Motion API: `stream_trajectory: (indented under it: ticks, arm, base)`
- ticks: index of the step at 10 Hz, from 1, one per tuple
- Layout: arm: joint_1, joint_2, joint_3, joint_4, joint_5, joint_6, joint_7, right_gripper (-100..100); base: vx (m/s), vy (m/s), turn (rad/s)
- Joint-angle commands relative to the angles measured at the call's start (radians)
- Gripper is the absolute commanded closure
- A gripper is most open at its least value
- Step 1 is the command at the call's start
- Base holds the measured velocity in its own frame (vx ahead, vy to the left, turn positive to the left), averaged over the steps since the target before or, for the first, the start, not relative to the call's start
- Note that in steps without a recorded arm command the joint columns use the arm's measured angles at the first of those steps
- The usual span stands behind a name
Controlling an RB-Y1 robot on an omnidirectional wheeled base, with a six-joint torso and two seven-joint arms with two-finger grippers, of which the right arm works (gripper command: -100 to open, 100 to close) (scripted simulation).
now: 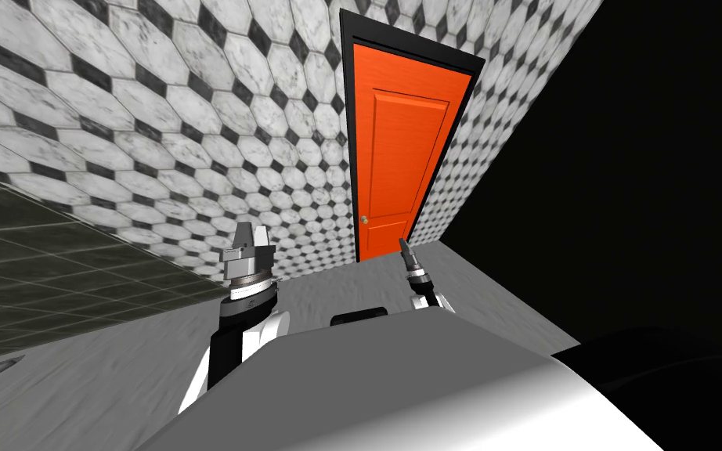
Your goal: Pull the door open
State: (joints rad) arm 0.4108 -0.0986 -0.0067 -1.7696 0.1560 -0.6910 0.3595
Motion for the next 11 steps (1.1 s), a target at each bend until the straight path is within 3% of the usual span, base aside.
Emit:
stream_trajectory:
  ticks: [1, 11]
  arm:
    - [-0.008, -0.007, -0.006, 0.034, 0.012, -0.013, 0.025, -100]
    - [-0.061, -0.041, -0.038, 0.236, 0.093, -0.082, 0.175, -100]
  base:
    - [0.095, 0.044, -0.025]
    - [0.098, 0.046, -0.024]
